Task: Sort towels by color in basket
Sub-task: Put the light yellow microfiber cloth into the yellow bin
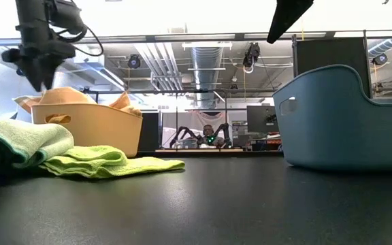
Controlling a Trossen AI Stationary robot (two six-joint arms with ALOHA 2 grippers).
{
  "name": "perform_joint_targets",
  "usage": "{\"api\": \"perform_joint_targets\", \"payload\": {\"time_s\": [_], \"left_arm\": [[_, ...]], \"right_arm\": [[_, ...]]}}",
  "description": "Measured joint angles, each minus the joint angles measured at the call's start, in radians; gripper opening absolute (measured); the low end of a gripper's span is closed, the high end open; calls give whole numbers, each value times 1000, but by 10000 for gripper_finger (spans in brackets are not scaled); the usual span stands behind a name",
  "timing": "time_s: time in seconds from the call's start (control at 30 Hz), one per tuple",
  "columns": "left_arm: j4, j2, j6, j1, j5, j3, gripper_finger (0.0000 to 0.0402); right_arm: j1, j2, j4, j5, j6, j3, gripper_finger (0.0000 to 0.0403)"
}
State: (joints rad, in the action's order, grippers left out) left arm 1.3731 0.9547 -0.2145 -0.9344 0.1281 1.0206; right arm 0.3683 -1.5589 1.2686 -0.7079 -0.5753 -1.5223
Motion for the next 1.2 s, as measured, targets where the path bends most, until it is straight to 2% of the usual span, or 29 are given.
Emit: {"api": "perform_joint_targets", "payload": {"time_s": [0.1,0.2,0.3,0.43,0.5,0.57,0.83,1.07,1.2], "left_arm": [[109,2,70,0,4,-5,155],[150,14,75,0,84,-31,135],[141,32,74,0,88,-77,97],[68,69,75,0,124,-141,22],[-7,77,71,0,129,-155,8],[-70,78,81,0,78,-155,12],[-288,59,118,24,-235,-131,1],[-580,76,78,79,-380,-179,0],[-776,148,17,83,-377,-238,0]], "right_arm": [[0,0,-1,0,0,0,245],[0,0,-2,0,0,0,244],[0,0,-3,0,0,0,248],[0,0,-3,0,0,0,255],[0,0,-3,-1,0,0,258],[0,0,-3,-1,1,0,261],[0,0,-3,-1,2,0,255],[0,0,-5,-1,1,0,240],[0,0,-7,-1,2,1,235]]}}
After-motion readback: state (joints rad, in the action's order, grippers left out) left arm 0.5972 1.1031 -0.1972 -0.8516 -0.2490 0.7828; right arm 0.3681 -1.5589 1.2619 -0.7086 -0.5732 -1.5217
